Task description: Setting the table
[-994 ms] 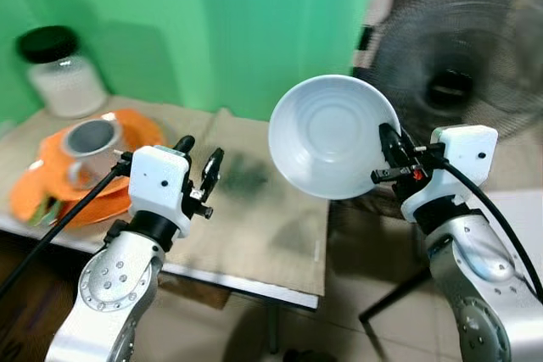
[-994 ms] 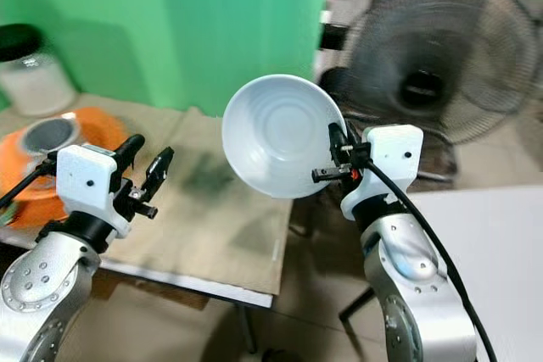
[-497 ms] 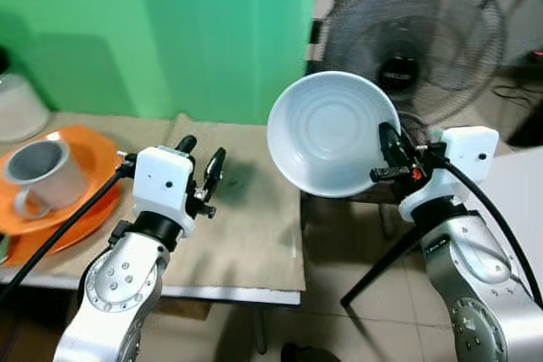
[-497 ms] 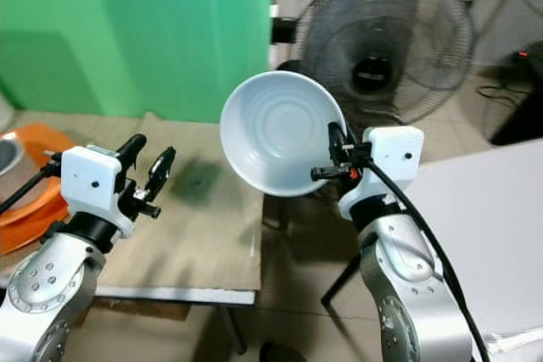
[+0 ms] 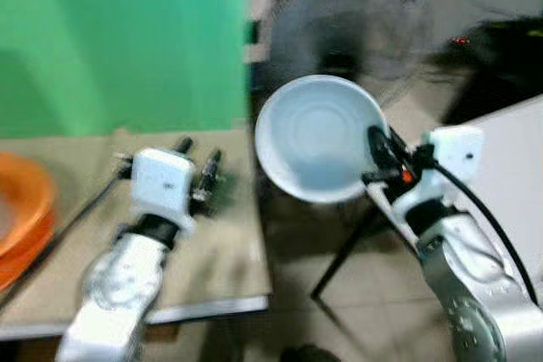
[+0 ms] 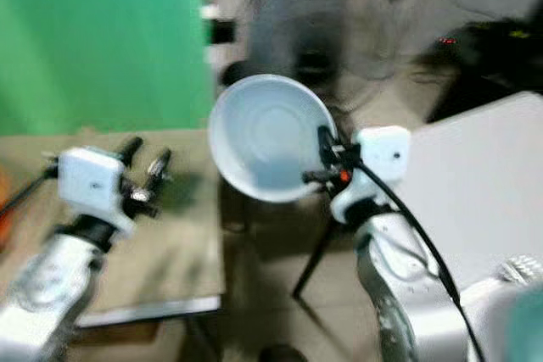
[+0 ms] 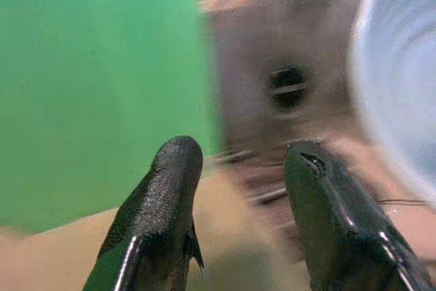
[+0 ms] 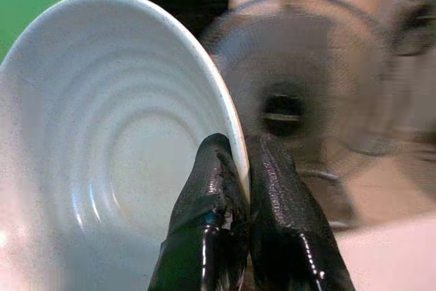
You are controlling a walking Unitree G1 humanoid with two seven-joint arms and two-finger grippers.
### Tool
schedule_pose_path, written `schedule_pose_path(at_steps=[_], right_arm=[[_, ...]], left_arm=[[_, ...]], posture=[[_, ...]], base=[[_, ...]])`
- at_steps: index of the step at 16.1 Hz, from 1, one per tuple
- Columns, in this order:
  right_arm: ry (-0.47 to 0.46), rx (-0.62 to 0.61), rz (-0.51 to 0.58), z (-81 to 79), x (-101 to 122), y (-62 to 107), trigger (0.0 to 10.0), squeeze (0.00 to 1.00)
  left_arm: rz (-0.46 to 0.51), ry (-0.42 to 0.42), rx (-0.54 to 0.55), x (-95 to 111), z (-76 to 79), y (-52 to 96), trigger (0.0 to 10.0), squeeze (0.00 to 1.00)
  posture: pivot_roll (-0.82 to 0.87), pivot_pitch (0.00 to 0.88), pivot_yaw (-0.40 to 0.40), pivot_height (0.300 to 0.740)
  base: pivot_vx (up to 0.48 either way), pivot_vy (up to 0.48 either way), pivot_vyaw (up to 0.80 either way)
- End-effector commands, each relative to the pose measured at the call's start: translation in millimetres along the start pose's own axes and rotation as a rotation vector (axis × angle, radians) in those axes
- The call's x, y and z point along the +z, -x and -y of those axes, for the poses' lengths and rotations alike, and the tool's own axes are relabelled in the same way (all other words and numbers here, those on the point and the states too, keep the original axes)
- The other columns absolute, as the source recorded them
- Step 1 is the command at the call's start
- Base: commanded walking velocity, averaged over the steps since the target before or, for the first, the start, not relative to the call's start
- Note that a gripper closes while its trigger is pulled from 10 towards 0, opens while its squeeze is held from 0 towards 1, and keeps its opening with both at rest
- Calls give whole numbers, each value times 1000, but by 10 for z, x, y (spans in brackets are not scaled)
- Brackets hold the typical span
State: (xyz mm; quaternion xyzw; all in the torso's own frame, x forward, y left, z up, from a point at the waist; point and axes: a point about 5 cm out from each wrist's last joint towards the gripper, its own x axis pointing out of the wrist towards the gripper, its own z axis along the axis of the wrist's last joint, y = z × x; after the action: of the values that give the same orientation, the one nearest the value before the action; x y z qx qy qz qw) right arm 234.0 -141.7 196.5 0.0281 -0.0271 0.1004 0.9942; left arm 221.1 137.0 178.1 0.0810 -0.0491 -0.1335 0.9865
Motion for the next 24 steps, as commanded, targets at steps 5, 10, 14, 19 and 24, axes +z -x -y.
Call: schedule_pose_path(at_steps=[5,10,14,19,24], right_arm=[[-13,27,16,-44,40,8,10000,0],[-22,39,0,-67,36,15,10000,0],[-67,37,-69,7,174,-161,10000,0],[-106,-2,-154,172,269,-309,10000,0],[-139,47,-265,21,135,-251,10000,0]], left_arm=[[4,-16,14,12,-40,46,10000,0],[3,-19,11,12,-59,58,10000,0],[14,-2,44,37,-183,29,10000,0],[24,13,61,66,-255,-20,10000,0],[-5,24,88,18,-265,-121,10000,0]], posture=[[-60,0,-18,740],[-60,1,-12,740],[-64,10,-2,740],[-61,11,-6,740],[-67,14,-10,740]], base=[[0,0,-800],[0,0,-798],[0,0,-781],[0,0,-736],[0,327,-712]])
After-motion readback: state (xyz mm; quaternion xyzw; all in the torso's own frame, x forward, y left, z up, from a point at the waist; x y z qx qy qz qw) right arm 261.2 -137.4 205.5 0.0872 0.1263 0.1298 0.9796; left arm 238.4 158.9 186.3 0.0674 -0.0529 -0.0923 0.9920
